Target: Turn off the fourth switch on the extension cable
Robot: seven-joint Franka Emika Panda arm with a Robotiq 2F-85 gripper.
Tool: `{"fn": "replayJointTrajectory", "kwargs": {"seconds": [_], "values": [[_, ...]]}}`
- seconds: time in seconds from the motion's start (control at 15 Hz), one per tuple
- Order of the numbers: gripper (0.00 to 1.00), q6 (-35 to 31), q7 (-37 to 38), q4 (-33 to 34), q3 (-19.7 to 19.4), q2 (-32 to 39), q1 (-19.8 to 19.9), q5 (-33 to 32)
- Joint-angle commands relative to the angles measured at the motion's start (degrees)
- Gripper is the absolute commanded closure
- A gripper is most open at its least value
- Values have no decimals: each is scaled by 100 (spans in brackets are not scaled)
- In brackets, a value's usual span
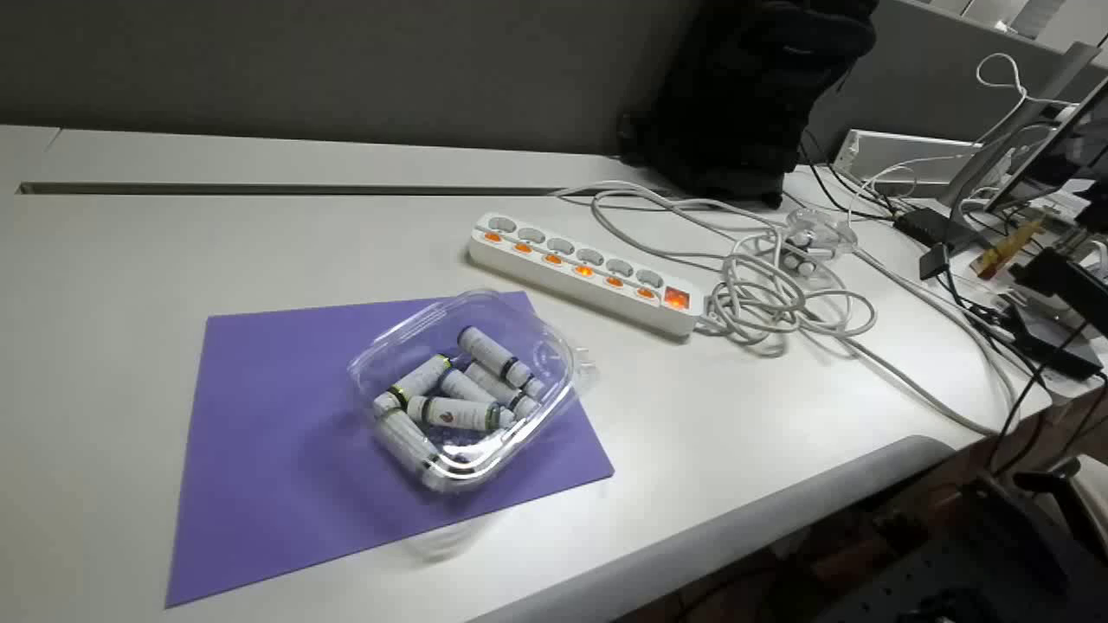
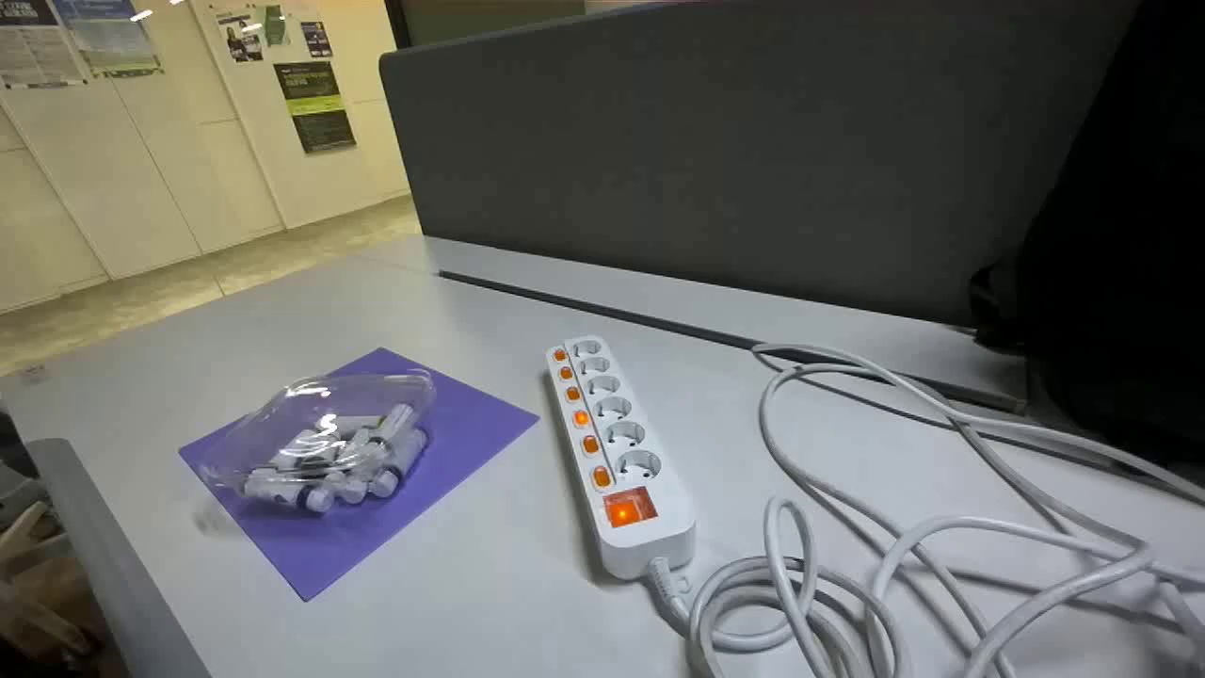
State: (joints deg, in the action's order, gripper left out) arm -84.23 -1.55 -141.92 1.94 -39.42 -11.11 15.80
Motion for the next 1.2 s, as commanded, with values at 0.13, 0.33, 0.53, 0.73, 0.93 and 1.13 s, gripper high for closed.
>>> {"fn": "replayJointTrajectory", "kwargs": {"seconds": [0.13,0.33,0.53,0.73,0.93,1.13], "values": [[0,19,-91,18,128,0,170,55],[0,18,-95,19,128,-2,170,55],[0,17,-97,19,128,-2,170,55],[0,-164,-13,-33,128,-47,276,12],[0,-908,207,-174,127,-98,723,-319],[0,-1864,253,-345,6,20,1153,-642]]}}
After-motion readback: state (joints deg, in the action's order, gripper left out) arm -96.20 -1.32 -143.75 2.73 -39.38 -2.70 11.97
